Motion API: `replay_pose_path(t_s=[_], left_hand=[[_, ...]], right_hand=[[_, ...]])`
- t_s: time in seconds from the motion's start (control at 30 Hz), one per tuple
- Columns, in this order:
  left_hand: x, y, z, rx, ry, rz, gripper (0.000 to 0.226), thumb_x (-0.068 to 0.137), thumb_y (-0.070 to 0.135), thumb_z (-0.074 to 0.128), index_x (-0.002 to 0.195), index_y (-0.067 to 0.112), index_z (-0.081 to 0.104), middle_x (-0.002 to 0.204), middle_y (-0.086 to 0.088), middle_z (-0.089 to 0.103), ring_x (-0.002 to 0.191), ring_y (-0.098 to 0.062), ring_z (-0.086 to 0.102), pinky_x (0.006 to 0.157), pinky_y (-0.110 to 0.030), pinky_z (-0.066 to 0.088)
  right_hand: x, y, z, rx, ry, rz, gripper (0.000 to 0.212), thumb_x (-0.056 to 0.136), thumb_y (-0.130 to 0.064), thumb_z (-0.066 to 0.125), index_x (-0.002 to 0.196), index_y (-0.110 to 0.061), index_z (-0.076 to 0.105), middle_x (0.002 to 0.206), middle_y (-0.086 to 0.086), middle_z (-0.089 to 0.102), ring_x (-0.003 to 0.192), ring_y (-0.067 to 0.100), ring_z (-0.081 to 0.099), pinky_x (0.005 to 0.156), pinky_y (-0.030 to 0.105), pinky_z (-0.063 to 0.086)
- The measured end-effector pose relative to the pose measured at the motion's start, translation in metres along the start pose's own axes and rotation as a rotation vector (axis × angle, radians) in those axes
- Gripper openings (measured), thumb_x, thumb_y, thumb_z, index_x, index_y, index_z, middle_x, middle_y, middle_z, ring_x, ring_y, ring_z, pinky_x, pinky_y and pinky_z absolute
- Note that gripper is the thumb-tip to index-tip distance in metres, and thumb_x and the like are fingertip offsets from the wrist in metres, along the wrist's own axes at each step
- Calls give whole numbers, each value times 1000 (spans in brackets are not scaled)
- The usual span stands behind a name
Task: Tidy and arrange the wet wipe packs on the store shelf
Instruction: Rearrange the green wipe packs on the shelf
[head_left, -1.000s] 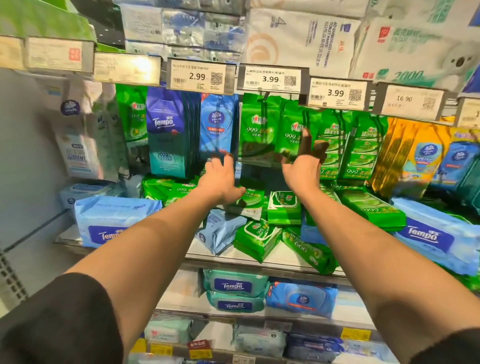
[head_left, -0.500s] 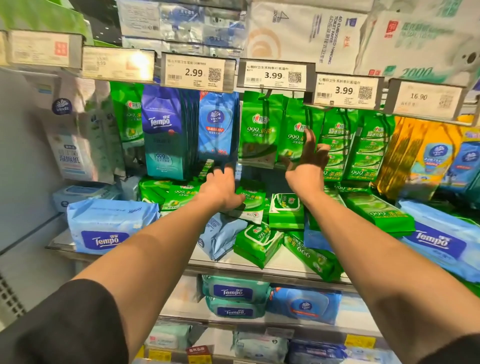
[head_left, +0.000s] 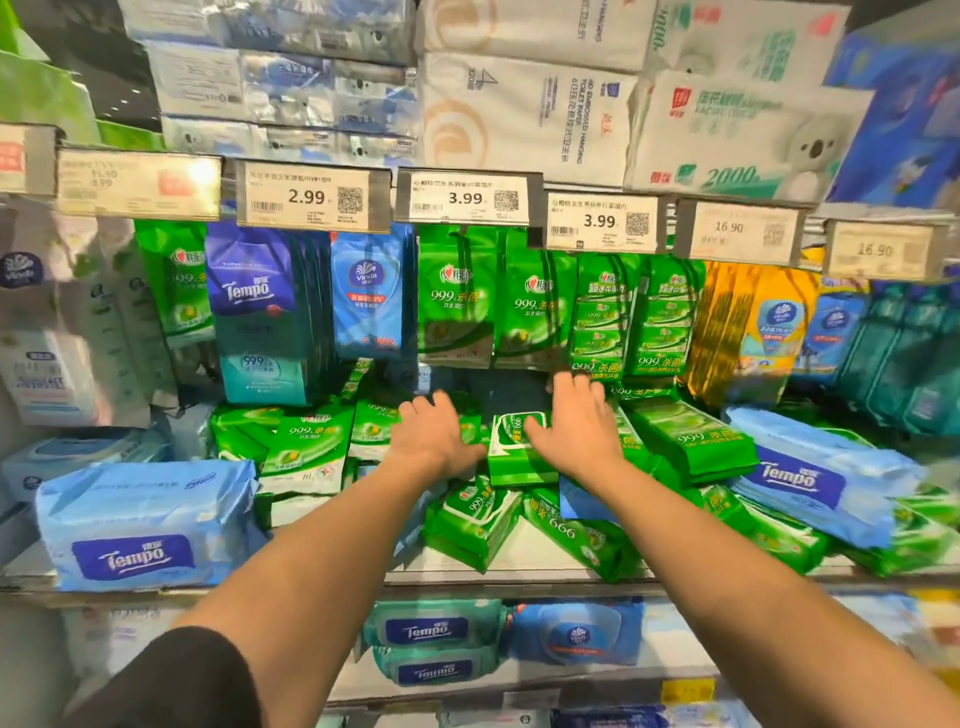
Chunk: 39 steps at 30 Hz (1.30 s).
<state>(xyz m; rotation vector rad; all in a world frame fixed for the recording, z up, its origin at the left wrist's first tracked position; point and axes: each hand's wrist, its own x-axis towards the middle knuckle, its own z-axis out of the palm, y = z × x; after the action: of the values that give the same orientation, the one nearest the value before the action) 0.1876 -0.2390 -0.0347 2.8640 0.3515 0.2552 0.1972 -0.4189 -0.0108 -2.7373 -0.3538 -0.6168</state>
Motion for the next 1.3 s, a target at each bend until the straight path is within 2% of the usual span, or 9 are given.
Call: replay_pose_path(t_s=[0.13, 0.37, 0.53, 0.7, 0.77, 0.83, 0.93, 1.1, 1.3], left_hand=[[1, 10, 6, 42, 26, -58, 108, 69, 69, 70, 144, 6, 25, 142, -21, 39, 131, -38, 34, 105, -47, 38], [-7, 12, 7, 16, 50, -92, 98, 58, 61, 81, 129, 9, 38, 128, -17, 48, 118, -35, 44, 94, -42, 44], [-7, -1, -16, -204, 116, -91, 108, 60, 68, 74, 136, 2, 36, 131, -20, 46, 122, -38, 42, 98, -45, 42], [-17, -24, -54, -560, 117, -200, 93, 45, 65, 71, 111, 2, 51, 111, -13, 64, 101, -31, 61, 86, -42, 55], [-24, -37, -66, -517, 134, -174, 89, 43, 64, 71, 108, 6, 50, 112, -13, 63, 102, -32, 61, 87, -41, 54], [-30, -55, -76, -440, 171, -174, 95, 47, 62, 74, 119, 5, 48, 120, -15, 60, 109, -34, 58, 92, -43, 52], [-38, -84, -88, -448, 221, -211, 98, 48, 60, 75, 123, 5, 44, 120, -16, 59, 111, -36, 57, 93, -44, 50], [-60, -115, -98, -372, 222, -192, 109, 33, 67, 62, 124, 10, 43, 122, -13, 56, 114, -35, 53, 96, -46, 48], [-72, -133, -101, -286, 244, -149, 116, 30, 73, 54, 129, 14, 41, 123, -13, 53, 115, -34, 52, 98, -42, 46]], right_hand=[[-8, -1, -1, 23, -20, -21, 43, 86, -40, 59, 118, -15, 45, 118, 7, 49, 112, 27, 44, 91, 43, 44], [-16, 1, 1, 55, -28, -17, 40, 86, -38, 59, 116, -15, 46, 117, 5, 49, 111, 26, 42, 93, 41, 42], [-12, -12, 1, 105, -5, -36, 38, 85, -36, 61, 114, -16, 49, 115, 4, 52, 108, 25, 43, 91, 41, 42], [-10, -51, 11, 259, -10, -52, 34, 82, -29, 65, 107, -10, 53, 110, 10, 56, 107, 31, 47, 88, 42, 43], [-8, -70, 19, 293, -56, -69, 32, 81, -26, 66, 105, -9, 55, 108, 12, 57, 107, 34, 48, 86, 42, 44], [-4, -92, 27, 293, -136, -58, 34, 81, -29, 68, 107, -9, 58, 111, 14, 58, 108, 34, 52, 86, 39, 46], [2, -122, 44, 314, -224, 2, 47, 83, -37, 69, 117, -6, 61, 120, 18, 60, 113, 36, 57, 89, 38, 49], [13, -162, 72, 288, -366, 149, 65, 88, -54, 61, 134, -10, 48, 138, 26, 42, 125, 44, 44, 99, 44, 43], [15, -188, 89, 239, -334, 326, 65, 81, -49, 66, 133, -15, 47, 137, 22, 37, 125, 38, 36, 100, 42, 36]])
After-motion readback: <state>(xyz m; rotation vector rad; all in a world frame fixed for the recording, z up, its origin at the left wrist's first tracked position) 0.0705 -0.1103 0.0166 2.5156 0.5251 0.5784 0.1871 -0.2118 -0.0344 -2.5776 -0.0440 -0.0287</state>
